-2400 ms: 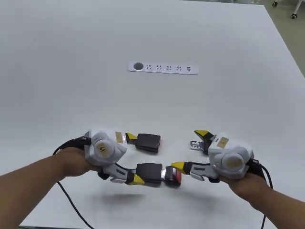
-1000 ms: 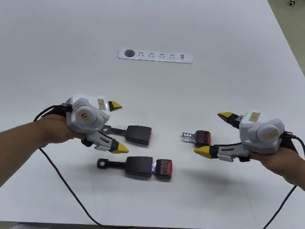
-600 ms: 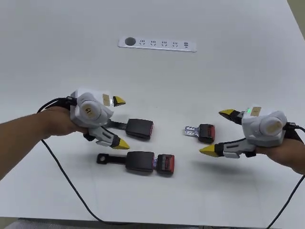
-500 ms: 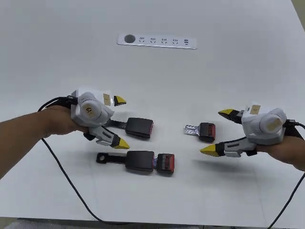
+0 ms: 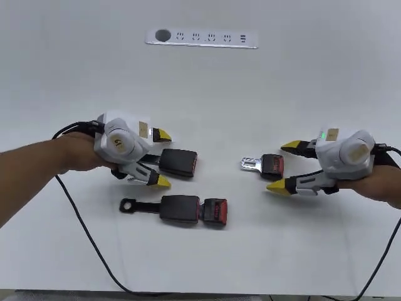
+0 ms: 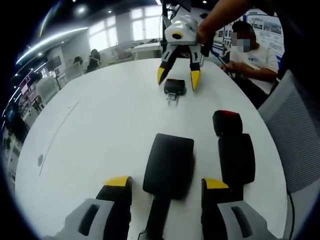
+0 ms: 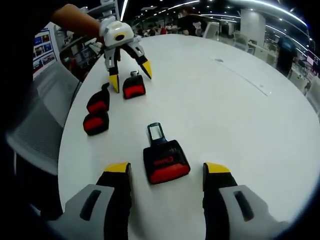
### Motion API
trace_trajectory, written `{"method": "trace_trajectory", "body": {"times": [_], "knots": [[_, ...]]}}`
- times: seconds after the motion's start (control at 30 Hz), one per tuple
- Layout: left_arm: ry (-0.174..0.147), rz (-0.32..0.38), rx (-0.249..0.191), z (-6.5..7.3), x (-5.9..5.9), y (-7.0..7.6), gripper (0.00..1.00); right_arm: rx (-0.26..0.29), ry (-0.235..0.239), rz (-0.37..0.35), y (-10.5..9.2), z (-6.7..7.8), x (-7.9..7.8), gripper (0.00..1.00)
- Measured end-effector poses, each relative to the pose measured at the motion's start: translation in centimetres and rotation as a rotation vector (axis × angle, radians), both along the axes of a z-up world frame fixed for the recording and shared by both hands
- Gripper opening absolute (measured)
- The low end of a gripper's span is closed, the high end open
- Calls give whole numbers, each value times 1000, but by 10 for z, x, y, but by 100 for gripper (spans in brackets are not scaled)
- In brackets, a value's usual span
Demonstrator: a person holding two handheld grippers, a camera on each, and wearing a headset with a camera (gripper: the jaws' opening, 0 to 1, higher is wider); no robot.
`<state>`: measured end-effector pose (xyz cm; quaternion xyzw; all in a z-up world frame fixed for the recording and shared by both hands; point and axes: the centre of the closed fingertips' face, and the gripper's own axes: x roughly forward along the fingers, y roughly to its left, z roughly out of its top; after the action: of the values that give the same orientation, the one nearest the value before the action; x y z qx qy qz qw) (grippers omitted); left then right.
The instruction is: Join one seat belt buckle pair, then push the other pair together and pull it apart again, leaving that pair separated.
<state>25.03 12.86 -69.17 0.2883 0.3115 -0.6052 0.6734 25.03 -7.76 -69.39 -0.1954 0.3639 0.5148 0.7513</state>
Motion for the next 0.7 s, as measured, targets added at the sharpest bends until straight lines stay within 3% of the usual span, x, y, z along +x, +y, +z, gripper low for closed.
{"method": "trace_trajectory", "body": {"times": [0.03, 0.07, 0.17, 0.2, 0.3, 0.37, 0.43, 0.53, 0.7], "knots": [[19, -1, -14, 1, -3, -1, 55, -19, -6, 6, -2, -2, 0, 54], [19, -4, -15, 1, -3, -1, 55, -45, -74, 32, -4, -3, 7, 50], [30, -9, -23, 0, -6, -2, 54, -20, -41, 24, -2, -3, 4, 40], [44, -9, -24, 0, -8, -1, 52, -26, -50, 34, -3, -2, 5, 39], [33, -2, -45, 2, -9, -4, 50, -28, -68, 65, -1, 0, 5, 37], [28, 30, -58, 4, -5, -5, 44, -29, -72, 68, -1, 0, 6, 35], [36, 74, -66, 3, -1, -5, 38, -19, -62, 71, 0, 2, 9, 35], [35, 57, -66, 2, -1, -5, 37, -14, -49, 76, 1, 4, 8, 34], [34, 104, -80, 1, 0, -7, 36, -2, -28, 86, 1, 5, 8, 34]]}}
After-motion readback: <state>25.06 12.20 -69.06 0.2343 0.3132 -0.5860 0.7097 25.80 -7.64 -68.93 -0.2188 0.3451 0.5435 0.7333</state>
